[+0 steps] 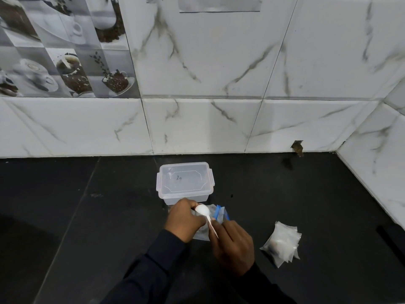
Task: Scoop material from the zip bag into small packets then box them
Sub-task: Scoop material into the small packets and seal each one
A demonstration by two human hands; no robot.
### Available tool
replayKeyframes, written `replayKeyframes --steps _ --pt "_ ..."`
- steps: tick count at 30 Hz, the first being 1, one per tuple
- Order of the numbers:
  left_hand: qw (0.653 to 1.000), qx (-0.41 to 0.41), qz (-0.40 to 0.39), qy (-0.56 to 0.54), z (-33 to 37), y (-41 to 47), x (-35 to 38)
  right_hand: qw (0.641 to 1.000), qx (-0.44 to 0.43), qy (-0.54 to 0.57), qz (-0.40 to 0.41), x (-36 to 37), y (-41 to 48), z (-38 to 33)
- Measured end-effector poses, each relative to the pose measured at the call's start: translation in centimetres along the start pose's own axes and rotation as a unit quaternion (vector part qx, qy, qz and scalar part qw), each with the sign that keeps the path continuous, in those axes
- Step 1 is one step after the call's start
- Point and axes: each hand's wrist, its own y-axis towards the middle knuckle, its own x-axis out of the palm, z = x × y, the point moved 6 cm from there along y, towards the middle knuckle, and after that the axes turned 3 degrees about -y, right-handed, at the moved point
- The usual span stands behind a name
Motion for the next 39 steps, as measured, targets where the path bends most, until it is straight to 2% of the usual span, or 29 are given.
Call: replayKeyframes --steps 2,4,6,8,9,10,12,14,17,21,24,28,30,33,36,39 --pt "1.0 0.009 -0.002 0.004 -0.1 0.1 -0.1 0.994 0.075 0.083 -0.001 -0.6 0.6 0.5" --pt "1.0 0.009 -0.006 -0.009 -0.5 0.1 -0.4 0.953 0.214 0.214 0.006 -1.6 1.3 1.8" --pt "0.999 0.006 -0.017 -0.028 -1.3 -0.1 -0.9 0.869 0.35 0.349 -0.011 -1.9 2.0 3.5" --pt "0.998 0.004 -0.035 -0.044 -2.6 -0.4 -1.8 0.778 0.442 0.446 -0.012 -2.1 2.2 5.8" --pt "0.997 0.005 -0.048 -0.054 -3.6 -0.6 -2.2 0.762 0.467 0.449 -0.011 -2.2 2.1 7.2" --pt "0.996 0.007 -0.066 -0.065 -4.8 -0.9 -2.5 0.775 0.475 0.416 -0.015 -2.3 1.9 8.8" --pt "0.991 -0.013 -0.102 -0.084 -7.8 -1.7 -2.7 0.836 0.461 0.29 -0.056 -2.4 0.7 12.0" --pt "0.987 -0.064 -0.127 -0.08 -11.2 -2.3 -2.1 0.863 0.437 0.204 -0.149 -1.0 -0.9 13.7" --pt "0.98 -0.1 -0.142 -0.097 -14.8 -2.3 0.1 0.839 0.414 0.191 -0.297 2.7 -3.2 13.0" --pt "0.978 -0.086 -0.139 -0.132 -14.9 -0.8 2.8 0.867 0.344 0.123 -0.338 6.7 -3.1 11.5" --pt "0.983 -0.06 -0.134 -0.111 -14.3 0.5 3.8 0.86 0.301 0.092 -0.402 9.1 -2.3 9.9" --pt "0.979 -0.064 -0.159 -0.108 -14.0 1.1 4.3 0.851 0.317 0.068 -0.413 10.5 -1.0 10.0" --pt "0.976 -0.069 -0.16 -0.133 -14.1 1.1 3.9 0.842 0.344 0.1 -0.402 10.7 -0.5 10.6" --pt "0.966 -0.086 -0.138 -0.201 -14.3 1.3 2.5 0.836 0.36 0.141 -0.39 10.4 0.0 11.4" --pt "0.946 -0.104 -0.099 -0.289 -14.2 1.6 1.4 0.814 0.373 0.177 -0.408 9.9 0.0 11.7" --pt "0.934 -0.108 -0.083 -0.331 -13.7 1.6 1.3 0.792 0.366 0.209 -0.441 10.1 -0.1 11.3"
